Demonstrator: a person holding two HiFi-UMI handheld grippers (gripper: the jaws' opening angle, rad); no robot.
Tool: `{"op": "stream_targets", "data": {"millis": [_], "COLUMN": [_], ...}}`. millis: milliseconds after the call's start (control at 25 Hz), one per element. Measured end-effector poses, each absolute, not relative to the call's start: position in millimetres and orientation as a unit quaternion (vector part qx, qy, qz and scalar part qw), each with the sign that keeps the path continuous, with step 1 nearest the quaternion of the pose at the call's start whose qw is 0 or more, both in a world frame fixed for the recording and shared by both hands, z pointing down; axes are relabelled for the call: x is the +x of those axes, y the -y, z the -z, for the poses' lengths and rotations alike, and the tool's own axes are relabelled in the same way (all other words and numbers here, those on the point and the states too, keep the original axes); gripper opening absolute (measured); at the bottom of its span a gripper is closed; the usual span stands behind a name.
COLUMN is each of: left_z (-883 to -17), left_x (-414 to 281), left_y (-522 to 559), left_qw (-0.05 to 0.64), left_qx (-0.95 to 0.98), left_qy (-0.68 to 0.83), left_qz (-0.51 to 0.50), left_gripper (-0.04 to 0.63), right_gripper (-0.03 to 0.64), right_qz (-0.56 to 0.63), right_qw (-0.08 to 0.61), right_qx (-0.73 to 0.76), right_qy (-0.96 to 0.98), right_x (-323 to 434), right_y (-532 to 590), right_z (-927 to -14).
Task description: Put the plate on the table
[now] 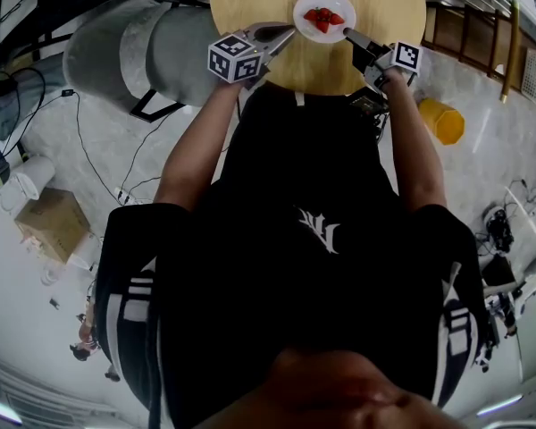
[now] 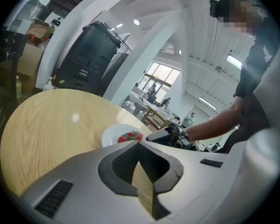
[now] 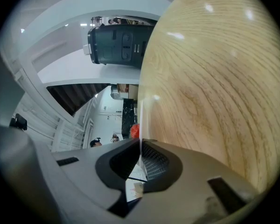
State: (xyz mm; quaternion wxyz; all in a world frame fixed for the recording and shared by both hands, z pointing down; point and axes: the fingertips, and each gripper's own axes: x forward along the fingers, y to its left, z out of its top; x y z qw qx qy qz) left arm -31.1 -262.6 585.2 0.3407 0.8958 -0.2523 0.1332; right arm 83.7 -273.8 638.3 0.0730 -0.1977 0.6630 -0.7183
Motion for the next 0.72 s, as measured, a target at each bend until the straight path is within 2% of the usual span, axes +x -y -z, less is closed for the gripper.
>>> {"op": "stream_targets", "data": {"millis": [720], "left_z": [-605], "left_x": [-32], "left_y": [256], "left_qw": [0.361], "left_qx": [0.884], "left_qy": [0.259], "left_qz": [-0.147], "left_gripper": [0.0], "right_gripper": [0.015], "right_qz": [0.727], "right_qw": [0.06], "right_qx": [-0.203], "right_qy": [-0.653], "right_x": [85], "right_y": [265], "right_z": [-655]}}
